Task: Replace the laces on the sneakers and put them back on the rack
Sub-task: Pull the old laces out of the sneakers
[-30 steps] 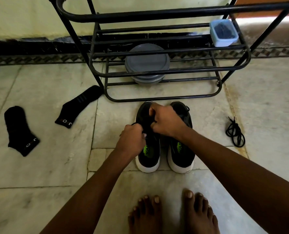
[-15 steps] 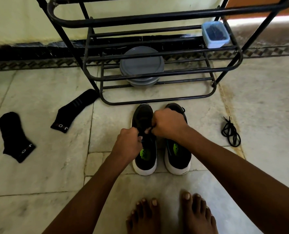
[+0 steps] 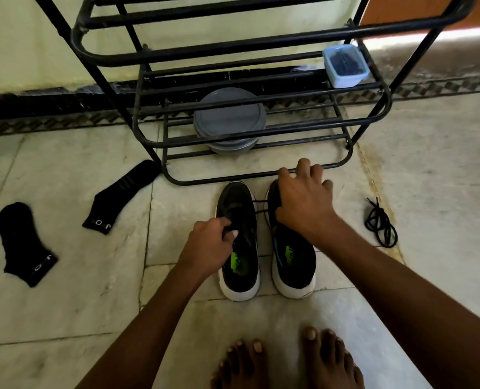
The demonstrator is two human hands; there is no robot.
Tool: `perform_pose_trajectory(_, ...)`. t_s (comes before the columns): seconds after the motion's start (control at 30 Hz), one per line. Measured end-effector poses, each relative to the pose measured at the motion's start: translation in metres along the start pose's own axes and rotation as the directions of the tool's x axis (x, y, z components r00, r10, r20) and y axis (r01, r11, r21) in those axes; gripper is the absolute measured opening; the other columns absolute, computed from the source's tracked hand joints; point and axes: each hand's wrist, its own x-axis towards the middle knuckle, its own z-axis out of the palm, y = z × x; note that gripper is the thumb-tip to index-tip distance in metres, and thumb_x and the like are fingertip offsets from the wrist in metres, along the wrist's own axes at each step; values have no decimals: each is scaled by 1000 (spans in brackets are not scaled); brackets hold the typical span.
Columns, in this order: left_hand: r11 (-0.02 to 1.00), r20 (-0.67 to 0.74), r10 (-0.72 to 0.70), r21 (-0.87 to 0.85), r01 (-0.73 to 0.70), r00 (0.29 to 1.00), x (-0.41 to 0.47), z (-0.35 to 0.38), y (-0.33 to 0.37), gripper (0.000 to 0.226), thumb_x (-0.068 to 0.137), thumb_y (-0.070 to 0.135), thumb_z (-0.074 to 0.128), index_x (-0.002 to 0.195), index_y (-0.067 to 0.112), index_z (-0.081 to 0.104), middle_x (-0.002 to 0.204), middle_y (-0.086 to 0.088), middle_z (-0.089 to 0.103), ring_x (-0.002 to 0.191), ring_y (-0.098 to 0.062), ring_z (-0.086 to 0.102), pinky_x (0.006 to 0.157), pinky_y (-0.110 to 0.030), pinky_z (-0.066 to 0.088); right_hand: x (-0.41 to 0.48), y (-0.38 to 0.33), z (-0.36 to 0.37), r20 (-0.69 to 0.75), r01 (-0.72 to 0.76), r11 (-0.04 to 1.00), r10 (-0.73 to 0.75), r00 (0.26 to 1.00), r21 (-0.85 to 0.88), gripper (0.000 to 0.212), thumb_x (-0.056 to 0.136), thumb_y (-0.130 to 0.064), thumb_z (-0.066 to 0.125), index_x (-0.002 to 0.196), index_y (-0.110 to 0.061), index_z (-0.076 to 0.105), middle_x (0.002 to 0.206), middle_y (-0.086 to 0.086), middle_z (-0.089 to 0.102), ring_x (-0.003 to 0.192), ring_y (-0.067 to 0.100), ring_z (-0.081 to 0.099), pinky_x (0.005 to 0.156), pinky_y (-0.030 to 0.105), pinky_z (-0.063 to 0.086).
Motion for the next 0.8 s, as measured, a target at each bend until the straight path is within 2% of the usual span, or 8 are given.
perform_pose_trajectory(0.07, 998, -54, 40, -39, -42, 998, 0, -5, 0, 27, 100, 36, 60, 123, 27, 70, 104, -4, 74, 91, -20, 71, 84, -37, 61, -14, -9, 17, -71, 25, 1000, -24, 997, 13, 67, 76, -22, 77, 133, -13, 42, 134, 18, 36, 125, 40, 40, 95, 52, 47)
perform_pose_trajectory(0.17, 992, -148, 118, -19, -122, 982, 5, -9, 0, 21, 96, 28, 66, 112, 24, 78, 107, 3, 77, 94, -14, 72, 90, -33, 59, -34, -27, 40, -40, 86, 986, -81, 996, 146, 58, 80, -23, 73, 128, -12, 43, 128, 17, 49, 116, 38, 52, 89, 48, 52)
perform_pose_trajectory(0.33, 987, -108, 1, -158, -18, 994, 15, -9, 5, 6, 89, 19, 77, 83, 17, 78, 73, 12, 68, 67, 0, 64, 57, -2, 41, -55, -45, 73, -8, 165, 923, -174, 985, 349, 36, 95, -32, 59, 124, -13, 50, 119, 11, 52, 105, 30, 57, 81, 40, 55)
perform_pose_trajectory(0.5, 993, 7, 66, -101, -65, 998, 26, -4, 4, 13, 94, 15, 70, 81, 16, 67, 74, 3, 67, 67, -8, 63, 60, -15, 47, -54, -47, 85, -29, 226, 955, -224, 974, 193, 42, 83, -25, 73, 119, -7, 59, 119, 17, 54, 108, 38, 58, 82, 47, 56)
perform_pose_trajectory(0.6, 986, 33, 167, 3, -167, 985, 31, -5, 4, 13, 94, 14, 66, 83, 12, 62, 85, -2, 64, 77, -15, 59, 71, -26, 46, -51, -47, 84, 55, 257, 953, -269, 962, 163, 45, 96, -18, 59, 137, -3, 50, 132, 19, 50, 124, 39, 51, 90, 48, 55)
perform_pose_trajectory(0.67, 982, 15, 188, 5, -189, 982, 34, -7, 3, 11, 90, 14, 67, 82, 10, 61, 78, 0, 62, 73, -16, 58, 70, -31, 49, -54, -51, 84, 90, 252, 958, -266, 960, 137, 48, 95, -10, 59, 139, 6, 48, 128, 25, 54, 120, 44, 55, 81, 50, 58)
perform_pose_trajectory(0.73, 986, -18, 155, -58, -156, 988, 37, -10, 1, 9, 83, 12, 71, 79, 11, 62, 69, 3, 63, 66, -14, 61, 66, -30, 52, -56, -53, 89, 172, 208, 972, -225, 959, 108, 54, 79, -6, 76, 127, 13, 58, 112, 31, 62, 102, 48, 66, 63, 50, 60)
perform_pose_trajectory(0.8, 977, -19, 68, -203, -70, 998, 40, -14, 1, 15, 79, 6, 75, 79, 15, 63, 73, 1, 70, 69, -14, 67, 67, -28, 55, -53, -55, 96, 174, 199, 973, -217, 961, 119, 59, 75, -1, 79, 127, 17, 57, 112, 35, 62, 104, 52, 66, 63, 53, 60)
